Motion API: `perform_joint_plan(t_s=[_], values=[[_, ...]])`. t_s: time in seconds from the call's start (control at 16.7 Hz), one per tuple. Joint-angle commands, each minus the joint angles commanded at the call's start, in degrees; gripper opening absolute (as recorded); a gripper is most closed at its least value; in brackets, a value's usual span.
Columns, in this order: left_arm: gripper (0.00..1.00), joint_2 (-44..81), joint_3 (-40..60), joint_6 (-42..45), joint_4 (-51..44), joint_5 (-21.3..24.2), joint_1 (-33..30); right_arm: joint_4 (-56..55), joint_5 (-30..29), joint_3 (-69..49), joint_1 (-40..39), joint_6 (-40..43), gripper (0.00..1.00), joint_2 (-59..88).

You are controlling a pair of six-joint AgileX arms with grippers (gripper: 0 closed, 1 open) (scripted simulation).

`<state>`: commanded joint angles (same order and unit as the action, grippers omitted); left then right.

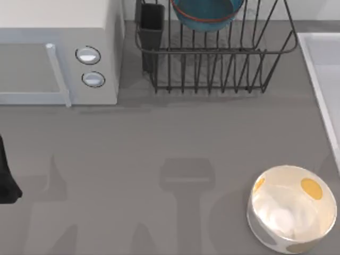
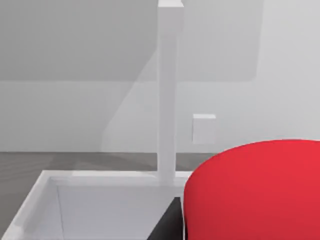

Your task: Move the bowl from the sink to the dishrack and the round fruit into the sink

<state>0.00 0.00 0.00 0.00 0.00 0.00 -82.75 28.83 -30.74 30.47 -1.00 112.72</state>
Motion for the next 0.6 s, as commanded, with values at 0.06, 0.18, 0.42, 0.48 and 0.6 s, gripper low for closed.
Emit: perform_joint_plan(t_s=[0.06,0.18,0.42,0.48,0.6], values=[[1.00,0.0,0.0,0.0,0.0,0.0,0.0,-4.1,-0.1,0.6,0.0,0.0,0.00,3.3],[1.00,0.0,0.0,0.0,0.0,0.0,0.0,-10.7,-0.3,1.7,-0.1,0.0,0.00,8.7],[1.00,0.0,0.0,0.0,0.0,0.0,0.0,-16.6,-0.6,2.7,-0.2,0.2,0.00,14.2],[1.00,0.0,0.0,0.0,0.0,0.0,0.0,-16.6,-0.6,2.7,-0.2,0.2,0.00,14.3],[1.00,0.0,0.0,0.0,0.0,0.0,0.0,-16.6,-0.6,2.7,-0.2,0.2,0.00,14.3]])
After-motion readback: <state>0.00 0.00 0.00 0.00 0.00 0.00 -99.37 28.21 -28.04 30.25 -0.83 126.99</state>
